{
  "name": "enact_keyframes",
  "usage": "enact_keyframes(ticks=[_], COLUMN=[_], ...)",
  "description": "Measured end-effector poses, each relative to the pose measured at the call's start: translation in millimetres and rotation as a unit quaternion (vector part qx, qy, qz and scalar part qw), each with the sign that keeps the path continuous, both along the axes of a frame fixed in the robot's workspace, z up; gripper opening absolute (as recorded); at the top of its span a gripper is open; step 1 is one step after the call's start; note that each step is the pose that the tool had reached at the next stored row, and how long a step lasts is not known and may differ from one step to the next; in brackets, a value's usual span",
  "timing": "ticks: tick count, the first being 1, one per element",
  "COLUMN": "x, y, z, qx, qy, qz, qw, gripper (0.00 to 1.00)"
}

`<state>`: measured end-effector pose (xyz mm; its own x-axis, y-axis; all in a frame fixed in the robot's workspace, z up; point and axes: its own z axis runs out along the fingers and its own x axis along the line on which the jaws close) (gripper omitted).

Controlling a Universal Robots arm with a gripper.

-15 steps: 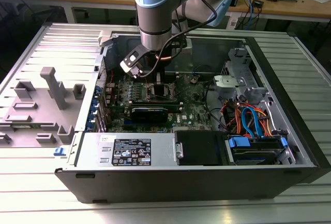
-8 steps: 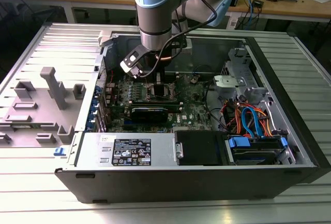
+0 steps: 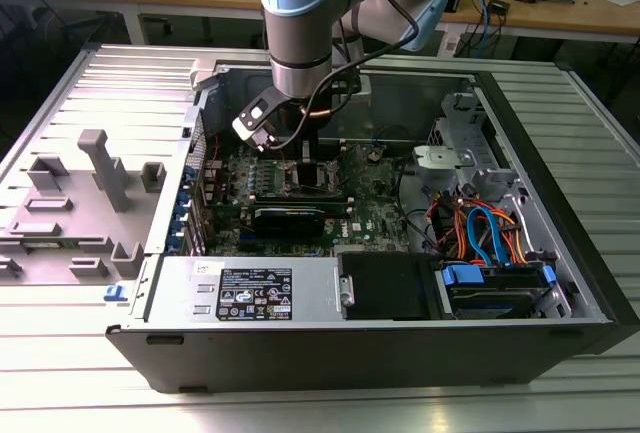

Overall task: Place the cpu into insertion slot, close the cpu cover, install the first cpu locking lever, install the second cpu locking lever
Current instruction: 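Place the cpu into insertion slot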

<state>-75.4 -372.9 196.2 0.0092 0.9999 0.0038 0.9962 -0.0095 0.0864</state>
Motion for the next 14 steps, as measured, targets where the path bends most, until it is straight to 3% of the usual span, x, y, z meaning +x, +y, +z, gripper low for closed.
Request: enact_keyframes(ticks=[10,11,14], x=[0.1,0.1,0.0], y=[0.2,0.2,0.1], z=[-0.6,-0.7,-0.5], qx=[0.001,0.0008,0.0004], qy=[-0.0002,-0.0004,-0.0001], qz=[0.0,0.0,0.0], qw=[1.0,1.0,1.0], gripper=[0.62,0.69,0.69])
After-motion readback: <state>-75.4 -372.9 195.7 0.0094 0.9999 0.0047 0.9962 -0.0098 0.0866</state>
